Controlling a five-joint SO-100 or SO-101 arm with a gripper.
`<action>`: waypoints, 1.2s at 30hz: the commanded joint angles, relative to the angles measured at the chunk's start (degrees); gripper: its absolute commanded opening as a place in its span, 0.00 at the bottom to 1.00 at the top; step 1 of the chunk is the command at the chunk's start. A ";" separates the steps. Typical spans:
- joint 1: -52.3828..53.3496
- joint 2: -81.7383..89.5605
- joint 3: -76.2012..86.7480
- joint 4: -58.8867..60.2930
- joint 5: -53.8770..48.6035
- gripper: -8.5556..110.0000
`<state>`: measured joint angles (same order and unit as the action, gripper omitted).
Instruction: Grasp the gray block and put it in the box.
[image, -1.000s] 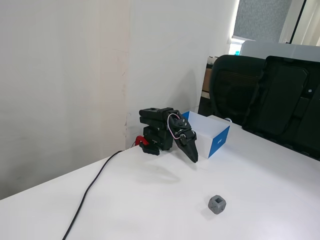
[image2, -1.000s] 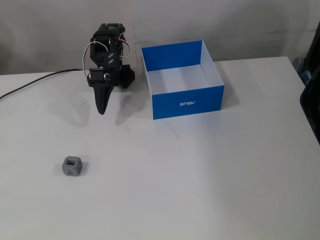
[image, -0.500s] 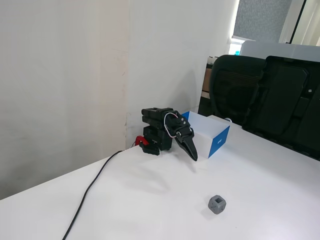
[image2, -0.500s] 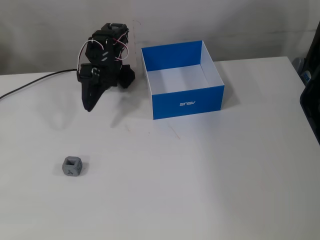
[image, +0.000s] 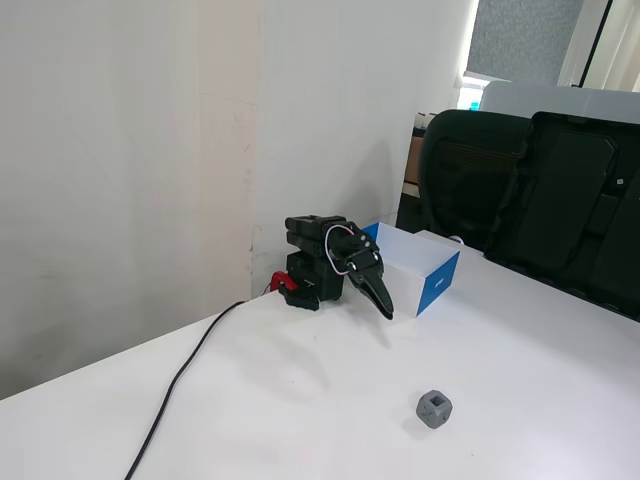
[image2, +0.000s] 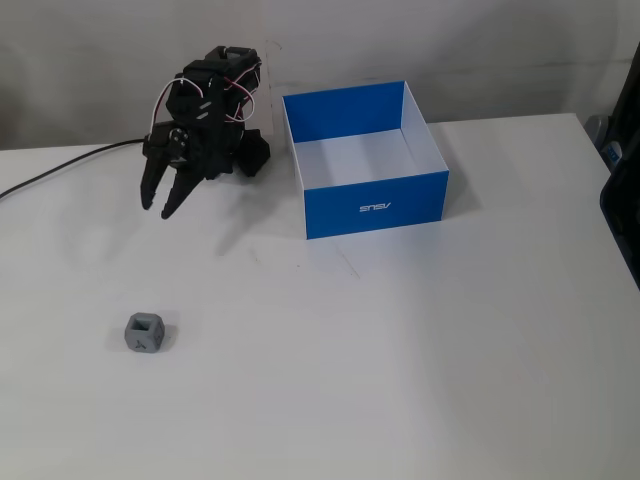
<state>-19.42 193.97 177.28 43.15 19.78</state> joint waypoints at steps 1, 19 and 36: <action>-0.09 0.53 3.16 -1.23 0.70 0.24; 0.70 -3.16 -4.31 3.87 1.23 0.27; -0.79 -47.55 -27.07 0.09 4.57 0.27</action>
<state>-19.42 151.17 157.24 44.30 23.82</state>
